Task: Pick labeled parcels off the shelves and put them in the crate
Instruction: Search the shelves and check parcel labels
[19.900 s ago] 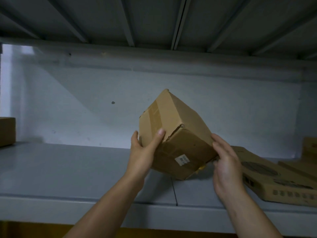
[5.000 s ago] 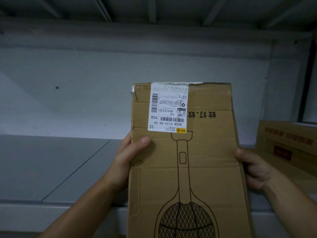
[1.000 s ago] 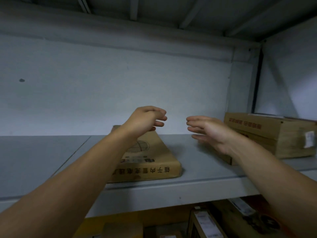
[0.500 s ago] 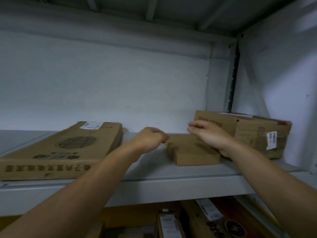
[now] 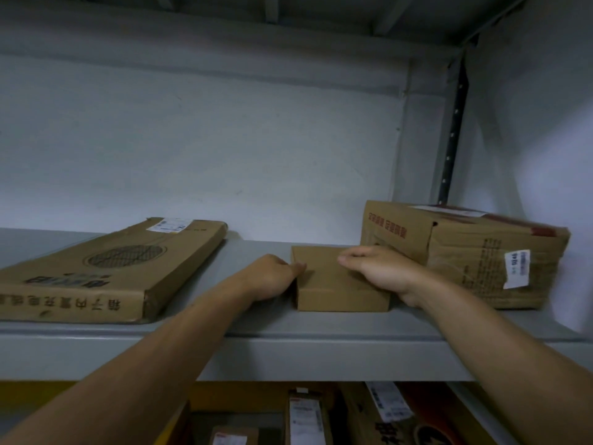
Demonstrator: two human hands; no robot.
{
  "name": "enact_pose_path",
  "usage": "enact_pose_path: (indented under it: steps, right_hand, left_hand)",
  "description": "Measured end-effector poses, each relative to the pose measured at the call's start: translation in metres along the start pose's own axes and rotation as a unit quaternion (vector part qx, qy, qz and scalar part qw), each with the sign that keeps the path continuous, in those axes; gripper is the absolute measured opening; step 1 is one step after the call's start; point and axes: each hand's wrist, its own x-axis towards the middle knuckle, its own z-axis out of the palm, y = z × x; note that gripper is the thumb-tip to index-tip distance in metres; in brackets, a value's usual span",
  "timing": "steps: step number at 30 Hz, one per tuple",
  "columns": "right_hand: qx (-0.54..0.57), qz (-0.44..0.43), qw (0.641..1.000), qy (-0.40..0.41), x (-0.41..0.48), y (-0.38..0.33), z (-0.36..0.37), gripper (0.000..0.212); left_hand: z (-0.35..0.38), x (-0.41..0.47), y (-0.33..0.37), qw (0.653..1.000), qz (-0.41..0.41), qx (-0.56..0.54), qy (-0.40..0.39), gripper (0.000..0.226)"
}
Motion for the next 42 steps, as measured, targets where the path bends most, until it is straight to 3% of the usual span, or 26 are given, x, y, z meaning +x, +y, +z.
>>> enact_pose_path:
  steps: [5,8,20,26,31,37,40,42]
  right_hand:
    - [0.046,-0.021,0.998,0.025,0.011,-0.003,0.013,0.030]
    - [0.061,-0.024,0.998,0.022,0.017,-0.011,0.022,0.033]
    - [0.216,-0.071,0.974,0.007,0.051,-0.043,0.065,0.020]
    - [0.284,-0.061,0.957,0.016,0.057,-0.038,0.062,0.046]
    - [0.363,-0.026,0.932,0.001,0.056,-0.041,0.062,0.055]
    - [0.456,-0.033,0.888,-0.044,0.055,-0.040,0.052,0.087]
    - [0.447,-0.037,0.892,-0.049,0.053,-0.039,0.052,0.083]
    - [0.445,-0.038,0.894,-0.037,0.051,-0.039,0.053,0.069]
  left_hand:
    - [-0.009,-0.001,-0.006,0.999,-0.011,-0.039,0.022,0.050]
    - [-0.022,0.001,-0.013,0.991,-0.008,-0.126,0.040,0.050]
    - [-0.056,0.017,-0.028,0.906,0.058,-0.390,0.152,0.051]
    - [-0.048,0.017,-0.026,0.909,0.135,-0.374,0.123,0.047]
    - [-0.037,0.015,-0.021,0.940,0.187,-0.277,0.066,0.042]
    - [-0.032,0.019,-0.026,0.957,0.216,-0.187,0.055,0.042]
    - [-0.029,0.017,-0.028,0.958,0.235,-0.156,0.046,0.048]
    - [-0.029,0.018,-0.030,0.962,0.239,-0.123,0.047,0.049]
